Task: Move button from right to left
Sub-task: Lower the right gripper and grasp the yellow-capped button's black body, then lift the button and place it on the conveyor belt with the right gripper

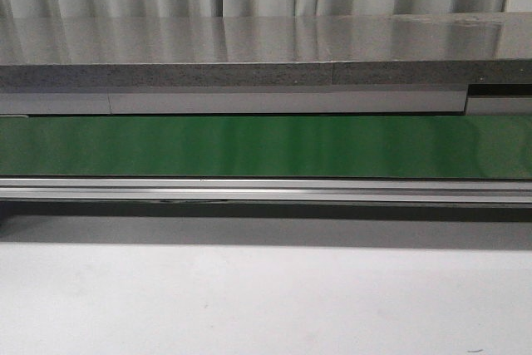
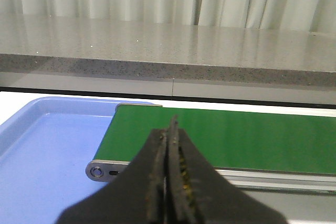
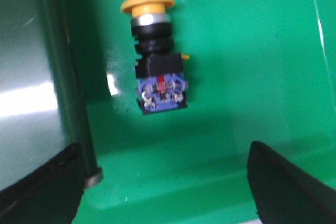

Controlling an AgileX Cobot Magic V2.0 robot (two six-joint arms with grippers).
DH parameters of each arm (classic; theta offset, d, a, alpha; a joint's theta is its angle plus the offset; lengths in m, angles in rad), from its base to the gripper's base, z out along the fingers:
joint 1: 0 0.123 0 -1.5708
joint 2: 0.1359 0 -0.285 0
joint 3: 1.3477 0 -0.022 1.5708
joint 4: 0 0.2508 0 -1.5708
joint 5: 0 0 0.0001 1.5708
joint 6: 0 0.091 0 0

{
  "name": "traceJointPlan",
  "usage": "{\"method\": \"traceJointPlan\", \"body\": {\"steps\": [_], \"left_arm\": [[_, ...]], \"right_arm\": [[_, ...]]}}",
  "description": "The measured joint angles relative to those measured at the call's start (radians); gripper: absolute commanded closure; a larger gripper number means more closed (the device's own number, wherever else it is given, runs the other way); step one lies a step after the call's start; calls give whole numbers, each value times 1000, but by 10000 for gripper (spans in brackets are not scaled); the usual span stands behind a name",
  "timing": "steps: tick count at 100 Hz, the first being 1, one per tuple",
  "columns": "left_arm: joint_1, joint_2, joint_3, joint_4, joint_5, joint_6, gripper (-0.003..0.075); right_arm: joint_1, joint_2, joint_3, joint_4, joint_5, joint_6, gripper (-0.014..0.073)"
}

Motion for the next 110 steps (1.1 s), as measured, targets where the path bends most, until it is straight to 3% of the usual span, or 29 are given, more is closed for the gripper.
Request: {"method": "traceJointPlan", "body": {"steps": [75, 87, 102, 110], "left_arm": [[0, 0, 0, 0, 0, 0, 741], [0, 0, 0, 0, 0, 0, 741], [0, 0, 0, 0, 0, 0, 740], [0, 0, 0, 0, 0, 0, 740]], "right_arm": [[-25, 273, -147, 45, -7, -5, -26], [-26, 311, -169, 60, -9, -5, 66], [-26, 342, -180, 87, -18, -5, 334], [-26, 344, -184, 96, -24, -5, 424]]}}
